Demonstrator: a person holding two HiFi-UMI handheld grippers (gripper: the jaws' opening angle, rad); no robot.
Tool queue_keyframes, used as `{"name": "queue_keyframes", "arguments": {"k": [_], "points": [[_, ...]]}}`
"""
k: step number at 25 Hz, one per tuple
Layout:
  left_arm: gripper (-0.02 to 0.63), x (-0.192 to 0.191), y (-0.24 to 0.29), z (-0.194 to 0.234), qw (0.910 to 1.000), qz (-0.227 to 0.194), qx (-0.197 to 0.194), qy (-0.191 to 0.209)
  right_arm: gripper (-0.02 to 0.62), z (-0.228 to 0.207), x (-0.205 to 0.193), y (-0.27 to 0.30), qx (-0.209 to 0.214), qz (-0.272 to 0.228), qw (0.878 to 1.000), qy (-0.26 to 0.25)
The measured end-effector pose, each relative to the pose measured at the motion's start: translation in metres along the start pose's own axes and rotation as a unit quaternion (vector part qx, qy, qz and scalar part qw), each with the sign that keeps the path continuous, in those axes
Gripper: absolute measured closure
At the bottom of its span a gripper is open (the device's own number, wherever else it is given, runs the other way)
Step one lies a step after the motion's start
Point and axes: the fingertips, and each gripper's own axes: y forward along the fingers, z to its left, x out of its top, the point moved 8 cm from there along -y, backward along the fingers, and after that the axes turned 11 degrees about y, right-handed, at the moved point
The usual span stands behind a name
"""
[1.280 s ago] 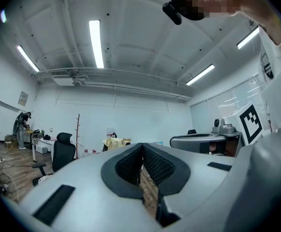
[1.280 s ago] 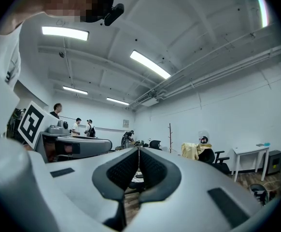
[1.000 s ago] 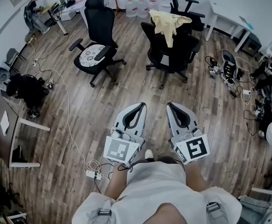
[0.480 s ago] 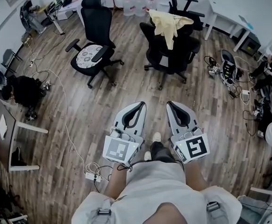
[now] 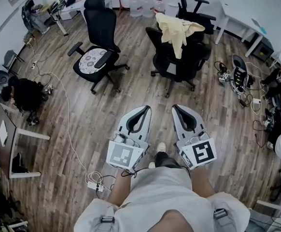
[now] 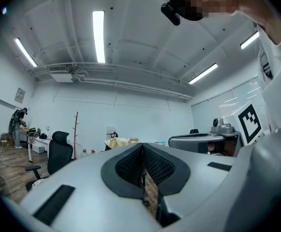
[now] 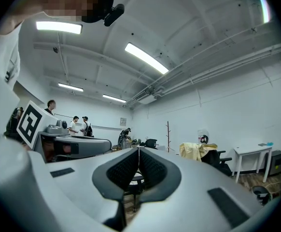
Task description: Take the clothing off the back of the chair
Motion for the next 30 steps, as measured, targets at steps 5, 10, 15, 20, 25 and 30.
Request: {"name": "queue_keyframes", "arguments": {"k": [5,10,15,20,25,30], "points": [[0.588,-0.004,0.033,0.013,1.0,0.003,0.004,-0.002,0.574,-0.026,0.003,0.026,0.007,-0.001,1.0,0.001],[0.588,-0.007,0.064,0.023,0.9999,0.009,0.006,0.001,0.574,-0.051,0.004,0.048,0.012,0.001,1.0,0.004],[0.588,-0.007,0.093,0.032,0.9999,0.013,0.01,0.003,0.574,-0.077,0.008,0.067,0.018,0.001,1.0,0.007],[0.588,-0.005,0.111,0.04,0.9997,0.014,0.019,0.002,0.574,-0.091,0.015,0.081,0.028,0.0,1.0,0.008],[0.588,-0.005,0.126,0.046,0.9997,0.015,0.02,0.0,0.574,-0.104,0.018,0.092,0.031,0.001,0.999,0.008],[0.588,-0.005,0.139,0.054,0.9998,0.013,0.015,0.0,0.574,-0.113,0.02,0.102,0.024,-0.001,1.0,0.009]]}}
